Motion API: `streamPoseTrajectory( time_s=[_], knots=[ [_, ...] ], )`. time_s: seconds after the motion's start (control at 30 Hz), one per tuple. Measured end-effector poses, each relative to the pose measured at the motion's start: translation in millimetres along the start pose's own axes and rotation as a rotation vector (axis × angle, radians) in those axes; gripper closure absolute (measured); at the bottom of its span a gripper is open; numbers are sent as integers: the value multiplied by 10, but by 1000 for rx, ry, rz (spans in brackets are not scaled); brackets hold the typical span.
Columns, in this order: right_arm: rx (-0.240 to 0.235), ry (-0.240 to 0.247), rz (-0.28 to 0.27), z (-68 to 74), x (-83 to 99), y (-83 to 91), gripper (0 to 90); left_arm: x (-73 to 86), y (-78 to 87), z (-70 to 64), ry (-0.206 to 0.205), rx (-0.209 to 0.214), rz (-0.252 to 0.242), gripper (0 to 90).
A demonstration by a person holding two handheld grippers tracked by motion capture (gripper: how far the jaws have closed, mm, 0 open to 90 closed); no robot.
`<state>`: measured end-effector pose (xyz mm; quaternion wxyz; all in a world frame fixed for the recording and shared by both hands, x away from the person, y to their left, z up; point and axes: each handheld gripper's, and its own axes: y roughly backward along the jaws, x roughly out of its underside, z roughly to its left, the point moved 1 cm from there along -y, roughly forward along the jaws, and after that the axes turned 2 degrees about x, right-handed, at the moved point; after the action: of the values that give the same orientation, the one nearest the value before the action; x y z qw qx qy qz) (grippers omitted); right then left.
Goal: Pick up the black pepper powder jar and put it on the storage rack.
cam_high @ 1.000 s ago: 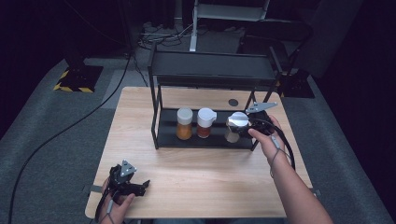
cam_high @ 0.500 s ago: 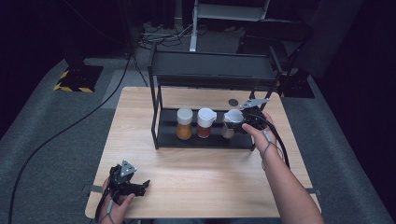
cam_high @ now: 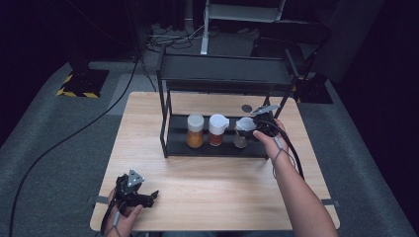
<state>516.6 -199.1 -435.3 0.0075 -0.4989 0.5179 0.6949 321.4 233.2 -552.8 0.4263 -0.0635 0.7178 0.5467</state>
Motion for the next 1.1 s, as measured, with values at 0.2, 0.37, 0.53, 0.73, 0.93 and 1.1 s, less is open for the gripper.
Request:
streamPoseTrajectory(
  time_s=[0.2,0.37,0.53,0.73,0.93,1.1],
  knots=[
    [1,-4,13,-14,12,-34,301,0,0,0,0,0,0,3],
    [4,-5,15,-17,11,-52,300,0,0,0,0,0,0,3],
    [7,0,15,-10,6,-66,300,0,0,0,0,0,0,3],
    [15,6,17,8,-12,-92,300,3,3,-3,3,-3,1,3],
    [6,1,17,-1,-10,-98,287,6,5,-5,5,-2,2,3],
    [-10,-10,21,-5,-8,-52,204,6,5,-5,5,-2,2,3]
  ],
)
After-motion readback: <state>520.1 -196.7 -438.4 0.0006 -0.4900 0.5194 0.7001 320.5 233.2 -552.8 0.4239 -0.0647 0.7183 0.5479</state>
